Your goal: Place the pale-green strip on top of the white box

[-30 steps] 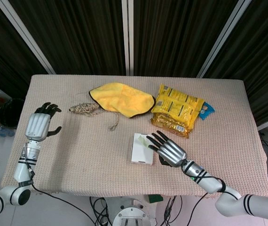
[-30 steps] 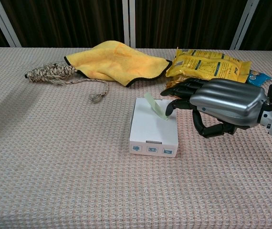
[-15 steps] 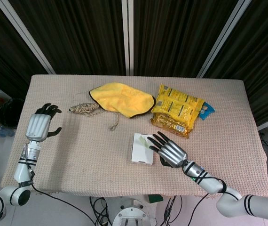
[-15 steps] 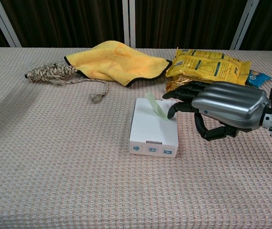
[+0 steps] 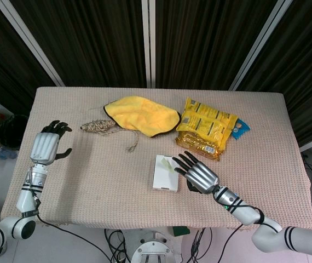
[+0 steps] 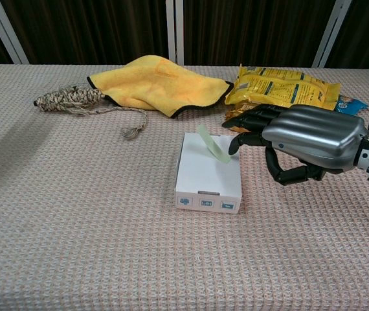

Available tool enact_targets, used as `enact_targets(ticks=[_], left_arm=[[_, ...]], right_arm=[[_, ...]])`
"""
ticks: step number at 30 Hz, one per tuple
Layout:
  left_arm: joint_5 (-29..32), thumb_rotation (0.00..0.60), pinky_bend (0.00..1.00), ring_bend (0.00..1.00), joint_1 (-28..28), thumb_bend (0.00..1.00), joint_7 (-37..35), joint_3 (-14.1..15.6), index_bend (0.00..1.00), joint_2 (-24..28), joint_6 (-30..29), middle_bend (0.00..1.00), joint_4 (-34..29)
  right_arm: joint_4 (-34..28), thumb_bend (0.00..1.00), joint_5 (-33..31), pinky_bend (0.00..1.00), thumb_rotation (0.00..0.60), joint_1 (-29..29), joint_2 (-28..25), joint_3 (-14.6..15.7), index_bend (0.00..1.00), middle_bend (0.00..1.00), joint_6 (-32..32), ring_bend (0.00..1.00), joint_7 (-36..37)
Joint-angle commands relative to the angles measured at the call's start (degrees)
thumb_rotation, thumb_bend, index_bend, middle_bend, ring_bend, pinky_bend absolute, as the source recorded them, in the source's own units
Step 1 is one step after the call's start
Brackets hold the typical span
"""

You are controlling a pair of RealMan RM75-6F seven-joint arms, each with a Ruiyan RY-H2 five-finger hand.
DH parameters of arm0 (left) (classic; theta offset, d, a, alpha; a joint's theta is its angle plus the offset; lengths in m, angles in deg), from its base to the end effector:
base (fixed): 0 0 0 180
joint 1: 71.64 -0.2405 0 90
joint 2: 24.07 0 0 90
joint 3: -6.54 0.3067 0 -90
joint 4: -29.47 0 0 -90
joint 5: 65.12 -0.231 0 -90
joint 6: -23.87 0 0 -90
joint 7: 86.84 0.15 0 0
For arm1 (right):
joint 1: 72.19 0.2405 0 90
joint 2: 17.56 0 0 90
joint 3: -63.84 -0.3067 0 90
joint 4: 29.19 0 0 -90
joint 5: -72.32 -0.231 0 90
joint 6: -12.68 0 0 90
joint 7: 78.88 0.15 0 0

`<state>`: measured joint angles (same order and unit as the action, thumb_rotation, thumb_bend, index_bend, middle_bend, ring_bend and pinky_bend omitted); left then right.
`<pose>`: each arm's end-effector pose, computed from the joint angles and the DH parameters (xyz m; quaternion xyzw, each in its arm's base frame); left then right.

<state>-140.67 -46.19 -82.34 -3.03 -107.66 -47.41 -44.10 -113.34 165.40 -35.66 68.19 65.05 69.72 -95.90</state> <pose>-0.3232 0.3515 0.0575 -0.6282 -0.3605 -0.4083 0.5556 -0.2138 -0.3065 -0.0483 0.8573 -0.2133 0.3419 0.3202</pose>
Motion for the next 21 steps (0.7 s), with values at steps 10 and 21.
enact_targets(ticks=[10,21], left_arm=[[0.07,0.600,0.30,0.15,-0.15,0.16,-0.08,-0.06,0.34,0.17,0.07,0.23,-0.01],[-0.11,0.600,0.30,0.15,-0.13,0.16,-0.22,-0.01,0.34,0.12,0.18,0.23,0.10]], right_arm=[[0.60,0.98,-0.27,0.00,0.327,0.14,0.65,0.30,0.25,0.00,-0.35,0.00,-0.24],[0.25,0.99,1.01,0.00,0.327,0.37,0.75,0.99,0.25,0.00,-0.01,0.00,0.10]])
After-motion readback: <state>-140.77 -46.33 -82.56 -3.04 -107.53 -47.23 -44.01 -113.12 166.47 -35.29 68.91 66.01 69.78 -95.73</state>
